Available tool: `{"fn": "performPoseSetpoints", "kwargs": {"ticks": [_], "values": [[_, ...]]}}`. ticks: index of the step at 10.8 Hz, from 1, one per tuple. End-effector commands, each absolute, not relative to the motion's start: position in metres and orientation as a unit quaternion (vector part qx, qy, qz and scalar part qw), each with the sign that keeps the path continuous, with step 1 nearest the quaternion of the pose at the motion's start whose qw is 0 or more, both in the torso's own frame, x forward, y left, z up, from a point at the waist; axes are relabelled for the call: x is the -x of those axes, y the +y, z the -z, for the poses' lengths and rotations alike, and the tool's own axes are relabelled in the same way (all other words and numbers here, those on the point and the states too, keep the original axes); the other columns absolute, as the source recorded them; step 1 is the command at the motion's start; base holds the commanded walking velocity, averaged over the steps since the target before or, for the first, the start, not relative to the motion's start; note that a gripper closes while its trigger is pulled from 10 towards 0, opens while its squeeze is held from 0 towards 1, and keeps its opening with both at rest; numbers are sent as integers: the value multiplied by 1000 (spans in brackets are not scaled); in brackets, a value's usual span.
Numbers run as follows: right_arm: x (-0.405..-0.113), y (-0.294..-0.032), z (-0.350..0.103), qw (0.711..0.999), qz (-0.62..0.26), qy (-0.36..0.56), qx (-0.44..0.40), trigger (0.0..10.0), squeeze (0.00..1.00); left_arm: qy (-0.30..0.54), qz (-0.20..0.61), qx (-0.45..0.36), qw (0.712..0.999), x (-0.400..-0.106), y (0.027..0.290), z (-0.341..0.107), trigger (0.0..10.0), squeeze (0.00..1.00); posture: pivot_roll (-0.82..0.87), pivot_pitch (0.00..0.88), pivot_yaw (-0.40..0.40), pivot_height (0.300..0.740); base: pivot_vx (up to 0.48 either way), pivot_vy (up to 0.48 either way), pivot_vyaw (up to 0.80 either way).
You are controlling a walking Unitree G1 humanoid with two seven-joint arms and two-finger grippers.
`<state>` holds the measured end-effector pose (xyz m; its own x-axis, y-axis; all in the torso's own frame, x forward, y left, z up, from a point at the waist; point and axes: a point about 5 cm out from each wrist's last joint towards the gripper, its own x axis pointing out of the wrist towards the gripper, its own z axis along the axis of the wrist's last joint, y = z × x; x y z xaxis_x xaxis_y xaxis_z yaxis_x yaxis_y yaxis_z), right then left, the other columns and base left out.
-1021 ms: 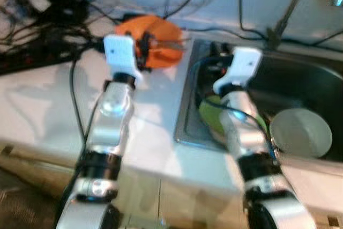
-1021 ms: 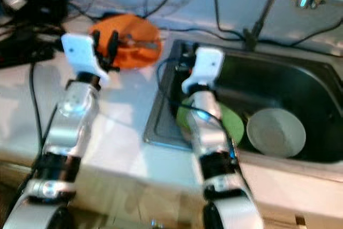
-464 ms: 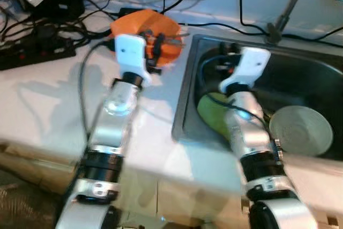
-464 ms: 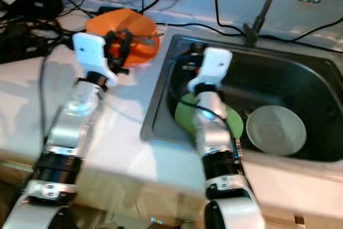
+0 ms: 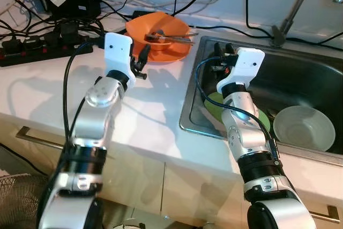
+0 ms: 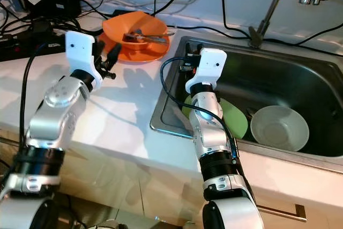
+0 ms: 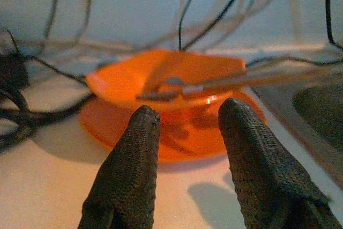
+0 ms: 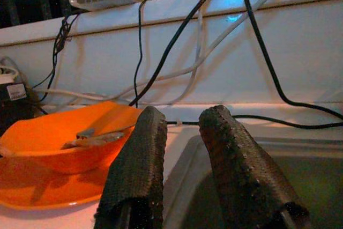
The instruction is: Kitchen organization
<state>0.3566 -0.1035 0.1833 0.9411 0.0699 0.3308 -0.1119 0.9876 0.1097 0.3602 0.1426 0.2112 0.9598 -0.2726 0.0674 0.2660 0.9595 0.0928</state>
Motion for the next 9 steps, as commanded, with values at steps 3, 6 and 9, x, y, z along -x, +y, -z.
{"fn": "performPoseSetpoints", "kwargs": {"ticks": [3, 6, 9], "values": [[-357, -105, -182, 984, -41, -164, -63, 10000, 0, 34, 160, -9, 987, -381, 148, -214, 10000, 0, 76, 74, -14, 740, 0, 0, 0], [-355, -105, -181, 984, -37, -165, -64, 10000, 0, 71, 154, -4, 986, -400, 153, -215, 10000, 1000, 57, 77, 10, 740, 0, 0, 0], [-348, -109, -175, 985, -27, -161, -63, 10000, 0, 90, 165, -15, 982, -411, 146, -216, 10000, 757, 35, 96, 31, 740, 0, 0, 0]]}}
